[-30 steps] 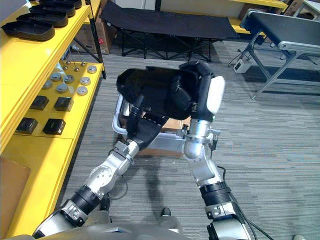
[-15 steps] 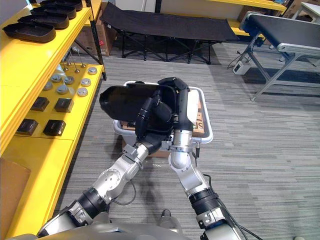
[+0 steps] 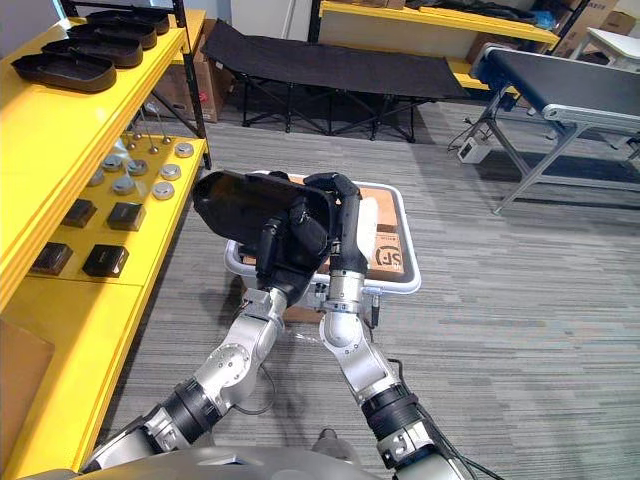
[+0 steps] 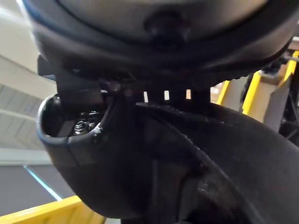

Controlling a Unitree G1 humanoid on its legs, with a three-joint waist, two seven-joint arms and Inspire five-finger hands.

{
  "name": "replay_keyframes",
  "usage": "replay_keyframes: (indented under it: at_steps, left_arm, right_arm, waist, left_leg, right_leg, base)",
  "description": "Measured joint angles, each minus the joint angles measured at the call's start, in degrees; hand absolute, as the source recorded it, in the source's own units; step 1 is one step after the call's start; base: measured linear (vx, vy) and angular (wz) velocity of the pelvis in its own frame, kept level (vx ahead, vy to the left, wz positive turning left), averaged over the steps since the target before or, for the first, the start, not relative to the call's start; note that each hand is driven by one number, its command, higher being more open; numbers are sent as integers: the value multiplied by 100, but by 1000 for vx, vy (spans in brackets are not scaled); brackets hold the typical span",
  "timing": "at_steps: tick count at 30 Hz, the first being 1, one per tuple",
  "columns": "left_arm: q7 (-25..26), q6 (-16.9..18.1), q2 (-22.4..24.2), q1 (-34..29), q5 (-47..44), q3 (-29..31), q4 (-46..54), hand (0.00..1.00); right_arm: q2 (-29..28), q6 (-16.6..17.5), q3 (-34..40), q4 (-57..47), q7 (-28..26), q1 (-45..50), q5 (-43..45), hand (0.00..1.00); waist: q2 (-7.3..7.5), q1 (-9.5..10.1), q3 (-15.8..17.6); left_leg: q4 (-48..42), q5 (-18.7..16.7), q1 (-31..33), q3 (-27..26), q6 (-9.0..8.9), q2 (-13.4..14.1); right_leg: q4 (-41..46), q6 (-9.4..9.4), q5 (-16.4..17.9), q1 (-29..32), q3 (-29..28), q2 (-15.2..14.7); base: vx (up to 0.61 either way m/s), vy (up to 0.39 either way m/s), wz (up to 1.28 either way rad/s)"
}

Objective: Walk over and take three plastic housings, then place them on the shelf

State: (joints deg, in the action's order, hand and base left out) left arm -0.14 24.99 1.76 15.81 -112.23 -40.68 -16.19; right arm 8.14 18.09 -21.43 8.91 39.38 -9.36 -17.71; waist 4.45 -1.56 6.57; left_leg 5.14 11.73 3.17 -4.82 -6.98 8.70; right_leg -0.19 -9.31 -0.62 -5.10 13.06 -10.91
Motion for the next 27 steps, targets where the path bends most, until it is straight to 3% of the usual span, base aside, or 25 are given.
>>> replay_keyframes:
  at_steps: [10, 11, 17, 20, 21, 27]
  left_arm:
    - [39, 140, 26, -104, 493, 126, -1, 0]
    - [94, 158, 35, -133, 725, 182, -1, 0]
    - [508, 219, 34, -302, 2167, 716, -1, 0]
    - [890, 364, 137, -311, 2627, 1413, 73, 0]
    - [1075, 568, 135, -313, 3003, 1764, 120, 0]
    - [1754, 704, 125, -508, 4138, 2324, 674, 0]
  right_arm:
    - [-202, 23, -56, 94, -1, 53, 3, 0]
    - [-235, 64, -65, 96, -1, 65, 8, 100]
    - [-328, 279, -214, 110, -178, 186, 7, 100]
    - [-341, 487, -398, 109, -361, 463, 63, 100]
    - [-345, 535, -501, 105, -466, 646, 130, 100]
    - [-401, 471, -488, 21, -569, 683, 249, 100]
  waist:
    - [30, 9, 5]
    - [42, 9, 4]
    - [99, -21, 1]
    - [99, -8, 1]
    - [95, -10, 1]
    - [92, -5, 3]
  left_leg:
    - [2, -59, -60, -27, -49, 7]
    - [2, -61, -63, -33, -49, 8]
    - [0, -32, -84, -54, -27, 4]
    - [1, -60, -129, -47, -41, 6]
    - [1, -89, -138, -41, -71, 7]
    - [-1, -99, -109, -10, -39, -1]
  right_leg:
    - [3, 34, 25, -3, -33, 4]
    - [3, 35, 26, -2, -39, 4]
    - [84, 64, 42, -8, -58, 8]
    - [118, 96, 75, -13, -39, 8]
    - [135, 135, 119, -17, -30, 7]
    - [141, 147, 128, -7, 12, -3]
  base:
    - [-3, -2, -1]
    - [0, 0, -4]
    - [0, 0, -1]
    - [-32, -10, 2]
    - [-55, -14, 3]
    - [-28, -6, 3]
